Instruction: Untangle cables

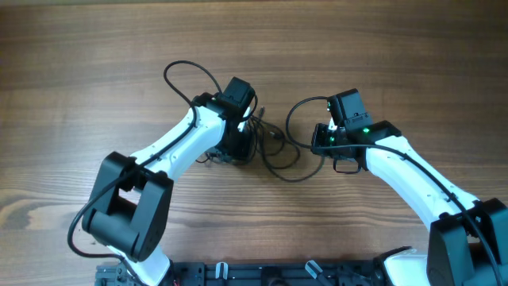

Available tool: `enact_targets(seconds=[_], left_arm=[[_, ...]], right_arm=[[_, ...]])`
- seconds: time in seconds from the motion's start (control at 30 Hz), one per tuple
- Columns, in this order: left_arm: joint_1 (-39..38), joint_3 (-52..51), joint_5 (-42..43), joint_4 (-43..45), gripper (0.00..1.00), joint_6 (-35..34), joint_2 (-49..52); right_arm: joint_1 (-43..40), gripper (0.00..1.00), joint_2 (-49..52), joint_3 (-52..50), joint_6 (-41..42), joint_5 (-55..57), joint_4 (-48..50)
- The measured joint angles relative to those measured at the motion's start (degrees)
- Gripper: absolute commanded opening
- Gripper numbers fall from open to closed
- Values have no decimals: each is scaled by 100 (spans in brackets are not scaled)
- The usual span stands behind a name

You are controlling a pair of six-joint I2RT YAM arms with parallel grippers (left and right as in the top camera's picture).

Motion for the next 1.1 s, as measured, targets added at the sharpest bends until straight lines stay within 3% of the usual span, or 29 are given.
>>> enact_targets(seconds=[0.13,0.57,0.73,1.1], left_arm=[[0,0,-26,7,36,-4,33],[0,-439,-42,466,34,17,44],[0,-544,-42,483,4,11,44],[0,-535,-42,275,4,39,28]], right_arm=[[0,17,0,0,0,0,0],[0,17,0,0,0,0,0],[0,17,0,0,0,-2,0],[0,17,0,0,0,-9,0]])
